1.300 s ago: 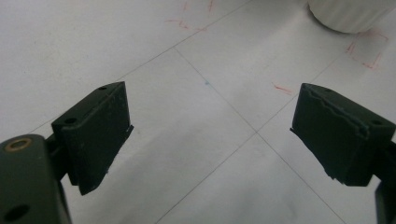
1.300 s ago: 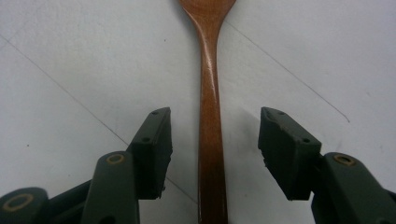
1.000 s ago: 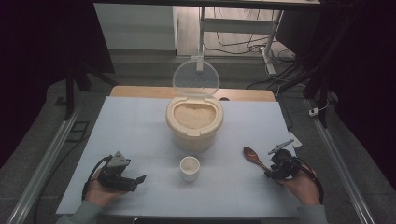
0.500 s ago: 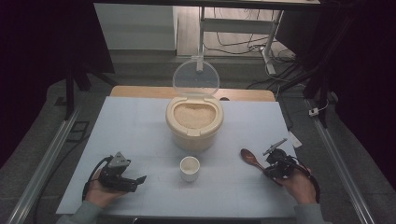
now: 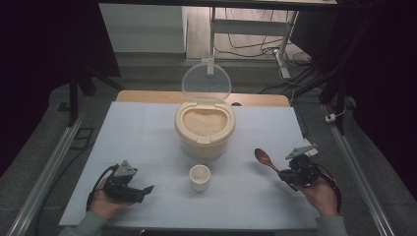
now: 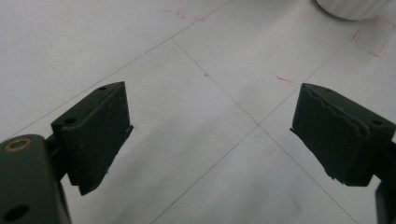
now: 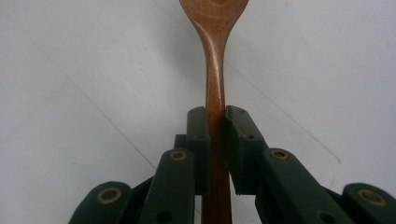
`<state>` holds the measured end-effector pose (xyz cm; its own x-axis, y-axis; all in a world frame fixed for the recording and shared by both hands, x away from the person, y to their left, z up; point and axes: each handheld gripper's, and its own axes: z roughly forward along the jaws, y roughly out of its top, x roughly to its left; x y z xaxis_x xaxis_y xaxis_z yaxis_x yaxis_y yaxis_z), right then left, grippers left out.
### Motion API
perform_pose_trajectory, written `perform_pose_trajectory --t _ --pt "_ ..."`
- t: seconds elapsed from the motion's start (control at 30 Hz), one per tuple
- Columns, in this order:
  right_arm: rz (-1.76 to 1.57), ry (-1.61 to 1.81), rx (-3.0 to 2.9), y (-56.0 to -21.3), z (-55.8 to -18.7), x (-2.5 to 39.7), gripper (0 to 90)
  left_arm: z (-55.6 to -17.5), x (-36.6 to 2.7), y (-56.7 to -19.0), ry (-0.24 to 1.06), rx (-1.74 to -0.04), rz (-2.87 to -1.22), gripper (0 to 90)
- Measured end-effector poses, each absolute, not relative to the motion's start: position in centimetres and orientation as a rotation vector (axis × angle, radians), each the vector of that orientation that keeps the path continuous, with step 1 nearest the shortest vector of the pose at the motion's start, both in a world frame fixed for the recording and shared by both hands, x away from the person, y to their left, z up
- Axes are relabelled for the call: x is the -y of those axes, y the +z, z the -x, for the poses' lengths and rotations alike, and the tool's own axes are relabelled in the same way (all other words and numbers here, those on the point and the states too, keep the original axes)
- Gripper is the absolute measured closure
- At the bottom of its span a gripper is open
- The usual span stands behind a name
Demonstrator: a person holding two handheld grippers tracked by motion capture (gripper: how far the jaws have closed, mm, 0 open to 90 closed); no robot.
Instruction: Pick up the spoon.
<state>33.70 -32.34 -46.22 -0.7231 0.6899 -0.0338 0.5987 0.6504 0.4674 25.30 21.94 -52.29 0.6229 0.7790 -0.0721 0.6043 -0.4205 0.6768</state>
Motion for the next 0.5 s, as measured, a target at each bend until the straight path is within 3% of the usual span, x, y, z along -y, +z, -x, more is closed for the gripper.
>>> perform_pose_trajectory --t 0.5 --pt "-0.82 0.86 -2.691 -42.7 -31.8 29.4 79.8 -25.3 -22.1 -52.3 0.332 -1.084 -2.162 11.7"
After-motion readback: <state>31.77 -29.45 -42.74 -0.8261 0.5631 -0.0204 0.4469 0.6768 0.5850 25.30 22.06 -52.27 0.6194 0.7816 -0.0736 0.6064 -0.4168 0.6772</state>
